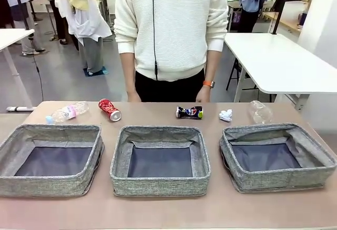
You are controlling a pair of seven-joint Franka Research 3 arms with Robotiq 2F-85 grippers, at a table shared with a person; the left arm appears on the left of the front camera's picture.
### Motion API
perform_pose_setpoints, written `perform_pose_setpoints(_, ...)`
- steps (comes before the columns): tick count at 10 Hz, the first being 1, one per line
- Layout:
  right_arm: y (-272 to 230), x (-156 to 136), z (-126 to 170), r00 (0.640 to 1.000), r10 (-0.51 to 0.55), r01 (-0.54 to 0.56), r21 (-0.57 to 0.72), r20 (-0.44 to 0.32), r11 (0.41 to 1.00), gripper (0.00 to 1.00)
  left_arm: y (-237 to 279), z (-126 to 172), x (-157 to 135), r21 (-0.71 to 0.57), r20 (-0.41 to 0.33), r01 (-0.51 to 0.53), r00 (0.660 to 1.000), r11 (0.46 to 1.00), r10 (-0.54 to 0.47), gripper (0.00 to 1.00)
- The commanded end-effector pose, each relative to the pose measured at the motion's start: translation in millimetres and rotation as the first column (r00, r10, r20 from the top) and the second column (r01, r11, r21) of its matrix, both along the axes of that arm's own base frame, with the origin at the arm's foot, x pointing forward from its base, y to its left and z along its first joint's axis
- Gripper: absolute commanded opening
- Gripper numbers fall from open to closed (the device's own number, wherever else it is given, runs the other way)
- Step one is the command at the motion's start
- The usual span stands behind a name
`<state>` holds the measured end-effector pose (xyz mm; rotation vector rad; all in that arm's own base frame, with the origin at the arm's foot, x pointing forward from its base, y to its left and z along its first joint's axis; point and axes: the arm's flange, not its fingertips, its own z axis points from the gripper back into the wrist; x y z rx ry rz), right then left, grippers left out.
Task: Sort the waste into the appropriate baskets.
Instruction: Pick up the waste item pointed out by the person.
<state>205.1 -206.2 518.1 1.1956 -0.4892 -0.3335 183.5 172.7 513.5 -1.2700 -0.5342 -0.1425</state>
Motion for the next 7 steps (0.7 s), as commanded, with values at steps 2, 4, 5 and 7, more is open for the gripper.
perform_pose_setpoints(2, -6.9, -3.0, -3.7, 0.999, -0.008, 0.008, 0.000, 0.035, 1.000, 1.00, 5.6, -4.0, -2.8, -0.009, 0.021, -0.004, 1.000, 1.000, 0.005, 1.00)
perform_pose_setpoints(4, -6.9, -3.0, -3.7, 0.999, -0.008, 0.008, 0.000, 0.035, 1.000, 1.00, 5.6, -4.0, -2.8, -0.009, 0.021, -0.004, 1.000, 1.000, 0.005, 1.00)
perform_pose_setpoints(5, -6.9, -3.0, -3.7, 0.999, -0.008, 0.008, 0.000, 0.035, 1.000, 1.00, 5.6, -4.0, -2.8, -0.009, 0.021, -0.004, 1.000, 1.000, 0.005, 1.00)
perform_pose_setpoints(7, -6.9, -3.0, -3.7, 0.999, -0.008, 0.008, 0.000, 0.035, 1.000, 1.00, 5.6, -4.0, -2.8, -0.009, 0.021, -0.004, 1.000, 1.000, 0.005, 1.00)
